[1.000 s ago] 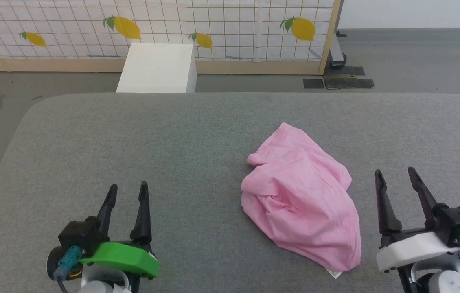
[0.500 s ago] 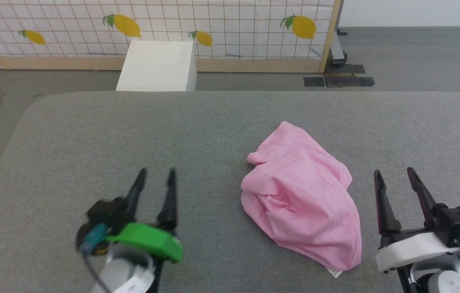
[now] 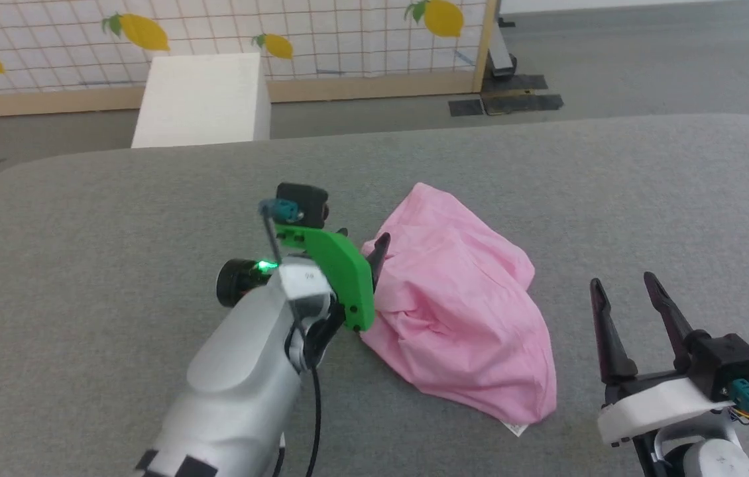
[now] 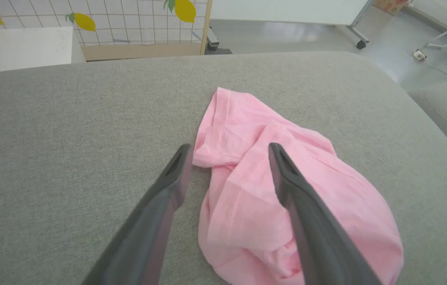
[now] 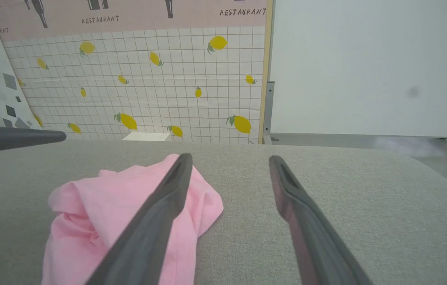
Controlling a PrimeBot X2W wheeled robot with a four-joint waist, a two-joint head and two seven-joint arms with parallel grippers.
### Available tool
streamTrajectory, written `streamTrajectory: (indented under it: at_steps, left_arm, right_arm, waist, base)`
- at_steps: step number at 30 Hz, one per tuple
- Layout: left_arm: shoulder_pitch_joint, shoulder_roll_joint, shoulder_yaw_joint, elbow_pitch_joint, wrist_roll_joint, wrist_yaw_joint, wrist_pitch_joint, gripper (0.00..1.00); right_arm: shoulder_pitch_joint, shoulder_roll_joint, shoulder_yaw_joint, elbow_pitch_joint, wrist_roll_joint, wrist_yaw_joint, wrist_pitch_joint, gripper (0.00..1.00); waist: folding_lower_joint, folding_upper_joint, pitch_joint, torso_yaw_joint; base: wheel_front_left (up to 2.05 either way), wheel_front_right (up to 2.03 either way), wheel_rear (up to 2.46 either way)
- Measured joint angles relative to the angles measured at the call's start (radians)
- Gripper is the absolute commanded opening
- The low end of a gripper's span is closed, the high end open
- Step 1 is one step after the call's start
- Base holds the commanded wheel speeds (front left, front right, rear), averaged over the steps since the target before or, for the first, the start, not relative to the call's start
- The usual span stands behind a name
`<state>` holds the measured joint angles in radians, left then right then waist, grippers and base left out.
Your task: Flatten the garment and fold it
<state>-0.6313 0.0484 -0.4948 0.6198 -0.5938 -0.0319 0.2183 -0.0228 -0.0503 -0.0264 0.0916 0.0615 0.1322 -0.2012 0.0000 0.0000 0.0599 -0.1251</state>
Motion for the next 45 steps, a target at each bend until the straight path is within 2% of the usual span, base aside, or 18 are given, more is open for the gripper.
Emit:
streamTrajectory:
  at_steps: [8, 11, 16, 17, 18, 19, 23, 28, 33, 37, 40, 45]
  left_arm:
    - [-0.141, 0.000, -0.073, 0.207, -0.026, 0.046, 0.284, 1.00]
    - [-0.166, 0.000, -0.081, 0.254, -0.038, 0.045, 0.359, 1.00]
    - [-0.176, 0.000, -0.097, 0.276, -0.099, 0.010, 0.472, 1.00]
    - [-0.176, 0.000, -0.102, 0.271, -0.116, 0.003, 0.486, 0.80]
    - [-0.176, 0.000, -0.107, 0.266, -0.124, 0.000, 0.491, 0.37]
    - [-0.176, 0.000, -0.114, 0.258, -0.128, -0.006, 0.494, 0.00]
    - [-0.179, 0.000, -0.134, 0.227, -0.128, -0.019, 0.458, 0.00]
    - [-0.197, 0.000, -0.131, 0.178, -0.100, -0.018, 0.280, 0.00]
    - [-0.200, 0.006, -0.073, 0.129, -0.068, 0.039, 0.029, 0.00]
    - [-0.161, 0.029, -0.023, 0.087, -0.067, 0.095, -0.105, 0.00]
    - [-0.070, 0.066, 0.016, 0.048, -0.076, 0.141, -0.163, 0.00]
    - [0.133, 0.121, 0.069, -0.045, -0.122, 0.207, -0.186, 0.00]
  right_arm:
    - [-0.023, 0.000, 0.015, 0.014, 0.005, 0.000, -0.007, 1.00]
    - [-0.027, 0.000, 0.017, 0.020, 0.011, 0.000, -0.011, 1.00]
    - [-0.030, 0.000, 0.013, 0.030, 0.015, 0.000, -0.019, 1.00]
    - [-0.030, 0.000, 0.012, 0.033, 0.016, 0.000, -0.020, 1.00]
    - [-0.031, 0.000, 0.011, 0.035, 0.017, 0.000, -0.021, 1.00]
    - [-0.033, 0.000, 0.010, 0.037, 0.018, 0.000, -0.022, 1.00]
    - [-0.046, 0.000, 0.005, 0.043, 0.019, 0.000, -0.028, 1.00]
    - [-0.047, 0.000, 0.001, 0.045, 0.019, 0.000, -0.029, 1.00]
    - [-0.046, 0.000, -0.014, 0.045, 0.018, 0.000, -0.030, 1.00]
    - [-0.046, 0.000, -0.017, 0.044, 0.017, 0.000, -0.032, 1.00]
    - [-0.044, 0.000, -0.019, 0.041, 0.017, 0.000, -0.032, 1.00]
    - [-0.037, 0.000, -0.023, 0.037, 0.017, 0.000, -0.032, 1.00]
  waist:
    - [0.0000, 0.0000, 0.037, -0.065]
    - [0.0000, 0.0000, 0.053, -0.084]
    - [0.0000, 0.0000, 0.074, -0.107]
    - [0.0000, 0.0000, 0.077, -0.109]
    - [0.0000, 0.0000, 0.079, -0.110]
    - [0.0000, 0.0000, 0.081, -0.110]
    - [0.0000, 0.0000, 0.082, -0.106]
    - [0.0000, 0.0000, 0.075, -0.091]
    - [0.0000, 0.0000, 0.063, -0.065]
    - [0.0000, 0.0000, 0.053, -0.037]
    - [0.0000, 0.0000, 0.044, -0.016]
    - [0.0000, 0.0000, 0.032, 0.020]
  base:
    - [0.00, 0.00, 0.00]
    - [0.00, 0.00, 0.00]
    - [0.00, 0.00, 0.00]
    - [0.00, 0.00, 0.00]
    - [0.00, 0.00, 0.00]
    - [0.00, 0.00, 0.00]
    - [0.00, 0.00, 0.00]
    - [0.00, 0.00, 0.00]
    - [0.00, 0.00, 0.00]
    - [0.00, 0.00, 0.00]
    - [0.00, 0.00, 0.00]
    - [0.00, 0.00, 0.00]
